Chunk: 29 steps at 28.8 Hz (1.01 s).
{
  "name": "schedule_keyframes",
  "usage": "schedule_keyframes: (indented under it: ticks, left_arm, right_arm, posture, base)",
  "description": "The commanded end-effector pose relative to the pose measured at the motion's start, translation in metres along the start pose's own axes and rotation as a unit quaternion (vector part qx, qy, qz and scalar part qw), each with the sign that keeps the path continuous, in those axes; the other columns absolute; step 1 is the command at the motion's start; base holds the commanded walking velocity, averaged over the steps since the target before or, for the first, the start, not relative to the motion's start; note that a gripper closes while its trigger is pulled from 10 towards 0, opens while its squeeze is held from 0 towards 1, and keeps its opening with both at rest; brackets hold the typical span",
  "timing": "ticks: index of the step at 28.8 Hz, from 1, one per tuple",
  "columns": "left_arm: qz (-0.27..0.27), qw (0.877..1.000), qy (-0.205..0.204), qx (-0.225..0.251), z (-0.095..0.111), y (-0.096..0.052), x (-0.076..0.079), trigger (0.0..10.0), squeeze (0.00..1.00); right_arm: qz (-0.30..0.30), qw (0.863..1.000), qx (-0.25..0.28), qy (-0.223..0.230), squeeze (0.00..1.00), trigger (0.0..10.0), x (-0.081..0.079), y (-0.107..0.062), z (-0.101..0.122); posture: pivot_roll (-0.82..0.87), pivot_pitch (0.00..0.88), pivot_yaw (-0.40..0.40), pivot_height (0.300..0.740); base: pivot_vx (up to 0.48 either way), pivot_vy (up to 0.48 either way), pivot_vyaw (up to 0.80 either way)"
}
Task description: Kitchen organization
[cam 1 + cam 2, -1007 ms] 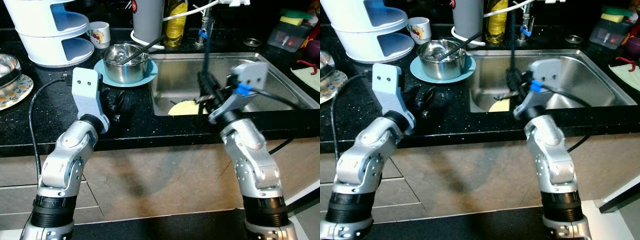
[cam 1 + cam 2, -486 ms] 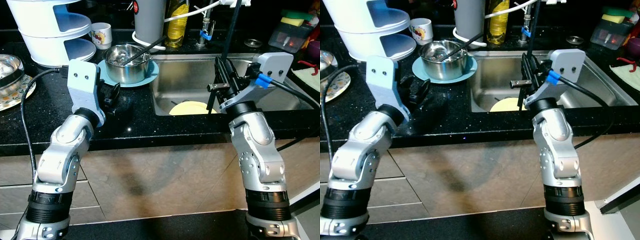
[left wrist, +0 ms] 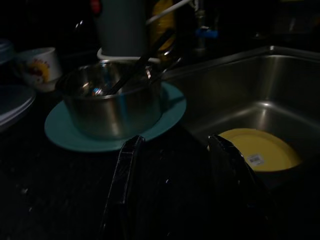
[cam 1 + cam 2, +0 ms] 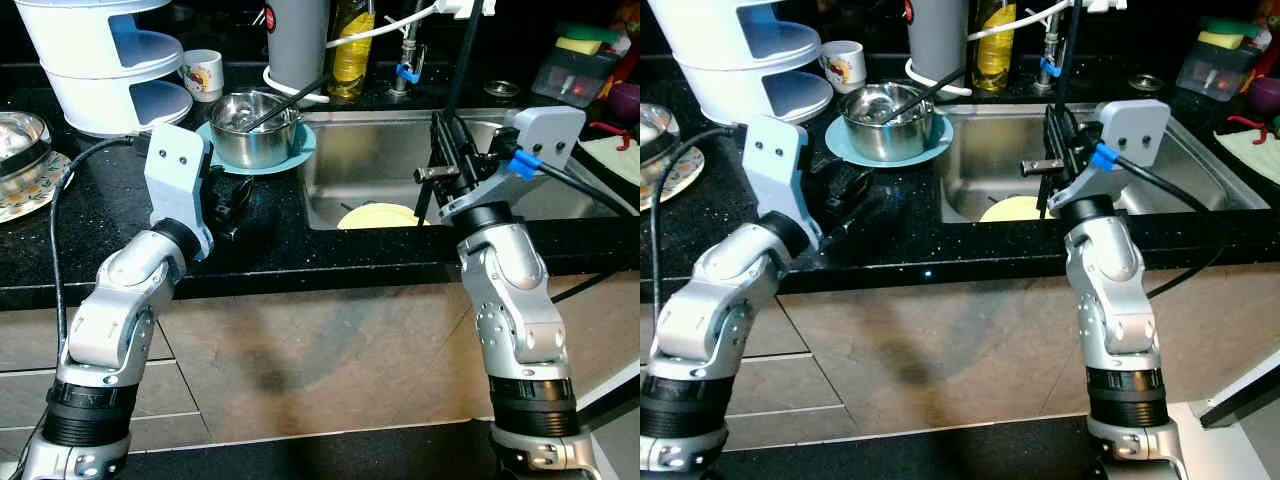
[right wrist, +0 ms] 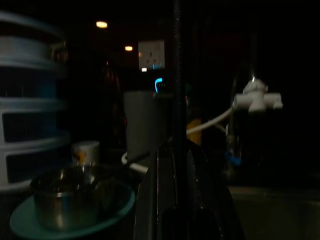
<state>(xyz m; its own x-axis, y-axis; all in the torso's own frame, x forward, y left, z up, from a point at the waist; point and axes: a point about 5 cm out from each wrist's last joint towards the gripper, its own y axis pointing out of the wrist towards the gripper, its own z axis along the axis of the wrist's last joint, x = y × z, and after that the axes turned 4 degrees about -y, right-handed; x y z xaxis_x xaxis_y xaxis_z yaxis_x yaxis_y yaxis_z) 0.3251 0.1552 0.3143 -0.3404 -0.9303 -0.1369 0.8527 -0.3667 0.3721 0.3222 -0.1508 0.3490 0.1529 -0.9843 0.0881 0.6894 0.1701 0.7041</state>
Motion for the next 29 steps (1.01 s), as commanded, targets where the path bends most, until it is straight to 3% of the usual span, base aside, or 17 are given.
schedule_keyframes:
  ticks: [1, 8, 24, 29]
  left_arm:
    - [-0.008, 1.0, 0.004, 0.005, 0.002, -0.002, -0.001, 10.0, 0.0]
    - [-0.014, 1.0, 0.005, 0.005, 0.003, -0.003, -0.002, 10.0, 0.0]
    - [-0.029, 1.0, 0.003, 0.01, 0.005, -0.004, 0.0, 10.0, 0.0]
    - [-0.047, 0.999, -0.008, 0.018, 0.007, -0.004, 0.005, 10.0, 0.0]
  right_arm:
    - [-0.009, 1.0, 0.026, -0.01, 0.0, 10.0, 0.006, 0.001, 0.009]
    - [-0.017, 0.998, 0.052, -0.009, 0.0, 10.0, 0.008, 0.004, 0.016]
    - [0.003, 1.0, 0.028, -0.012, 0.0, 10.0, 0.003, 0.002, 0.005]
    - [0.003, 1.0, 0.026, -0.011, 0.0, 10.0, 0.004, 0.002, 0.004]
  posture:
    - [0.01, 0.201, -0.008, 0.74]
    - [0.01, 0.209, -0.009, 0.74]
    - [0.01, 0.214, -0.011, 0.74]
    - [0.01, 0.216, -0.012, 0.74]
  base:
    - [0.371, 0.0, 0.0]
    - [0.37, 0.0, 0.0]
    - [0.359, 0.0, 0.0]
    - [0.0, 0.0, 0.0]
